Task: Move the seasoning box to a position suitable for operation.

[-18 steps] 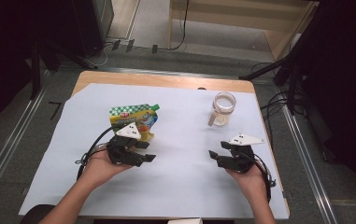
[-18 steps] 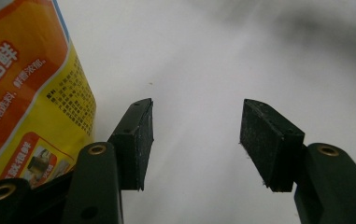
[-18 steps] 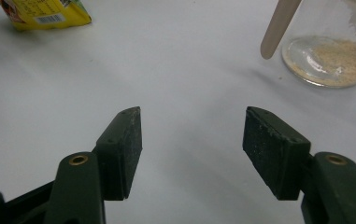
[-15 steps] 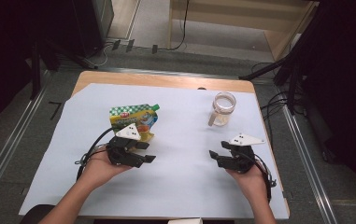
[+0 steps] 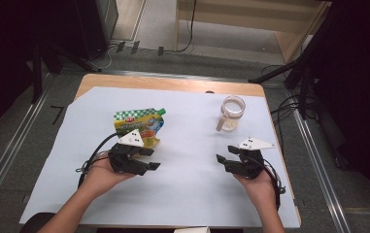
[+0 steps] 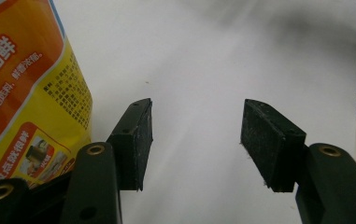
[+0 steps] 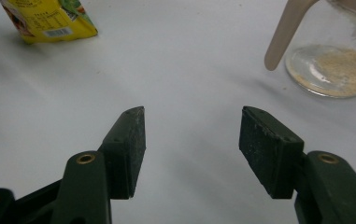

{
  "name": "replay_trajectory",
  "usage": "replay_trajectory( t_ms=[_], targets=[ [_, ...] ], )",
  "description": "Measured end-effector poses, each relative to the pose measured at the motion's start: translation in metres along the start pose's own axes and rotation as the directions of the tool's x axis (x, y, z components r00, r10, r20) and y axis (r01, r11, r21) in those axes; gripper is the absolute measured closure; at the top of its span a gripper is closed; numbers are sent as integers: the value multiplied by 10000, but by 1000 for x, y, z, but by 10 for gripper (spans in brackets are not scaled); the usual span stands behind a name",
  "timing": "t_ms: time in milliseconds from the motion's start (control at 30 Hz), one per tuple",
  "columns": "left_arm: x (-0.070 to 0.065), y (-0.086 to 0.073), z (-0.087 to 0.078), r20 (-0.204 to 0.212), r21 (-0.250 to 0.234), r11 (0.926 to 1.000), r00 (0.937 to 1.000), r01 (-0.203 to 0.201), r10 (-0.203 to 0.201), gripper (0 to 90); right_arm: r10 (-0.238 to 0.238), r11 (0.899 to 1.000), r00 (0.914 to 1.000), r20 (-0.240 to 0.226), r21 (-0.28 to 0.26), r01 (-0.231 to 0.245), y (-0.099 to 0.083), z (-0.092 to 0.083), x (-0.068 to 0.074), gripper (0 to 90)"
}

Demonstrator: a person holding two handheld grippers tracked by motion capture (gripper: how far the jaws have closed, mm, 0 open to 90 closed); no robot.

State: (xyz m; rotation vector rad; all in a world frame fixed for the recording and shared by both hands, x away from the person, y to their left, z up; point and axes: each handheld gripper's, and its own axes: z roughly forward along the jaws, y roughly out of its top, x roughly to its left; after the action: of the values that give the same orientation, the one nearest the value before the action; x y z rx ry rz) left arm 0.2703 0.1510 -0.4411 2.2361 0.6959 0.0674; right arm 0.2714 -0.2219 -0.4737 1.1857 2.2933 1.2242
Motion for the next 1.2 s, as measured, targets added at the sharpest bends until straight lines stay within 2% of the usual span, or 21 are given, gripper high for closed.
replay_trajectory(
  t_ms=[133,200,367,567,700,867,1033,1200],
  targets=[
    [0,0,0,104,-107,9999,9999,-11,12,434,-167,9997,9998,-52,174,168,0,5,1,427],
    [0,0,0,169,1,10000,9998,73,-73,425,-179,9998,9998,-44,110,180,1,4,1,427],
    [-1,0,1,123,37,10000,9999,-11,10,424,-219,9997,9998,0,110,219,0,2,-1,427],
    [-4,-3,1,155,48,9999,9998,129,-130,422,-216,9997,9998,-5,122,216,0,1,-3,427],
    [-5,-3,0,140,19,10000,9999,17,-17,419,-215,9995,9998,21,242,215,0,4,-2,427],
    [0,-4,-2,225,-26,9997,9995,230,-229,426,-406,9987,9992,60,311,404,1,5,1,424],
    [2,-4,-6,229,-179,9993,9992,340,-336,419,-347,9991,9994,90,261,345,1,4,-2,424],
    [3,-4,-6,158,-107,9992,9992,379,-377,412,-301,9993,9995,120,223,298,1,2,-4,424]
  ],
)
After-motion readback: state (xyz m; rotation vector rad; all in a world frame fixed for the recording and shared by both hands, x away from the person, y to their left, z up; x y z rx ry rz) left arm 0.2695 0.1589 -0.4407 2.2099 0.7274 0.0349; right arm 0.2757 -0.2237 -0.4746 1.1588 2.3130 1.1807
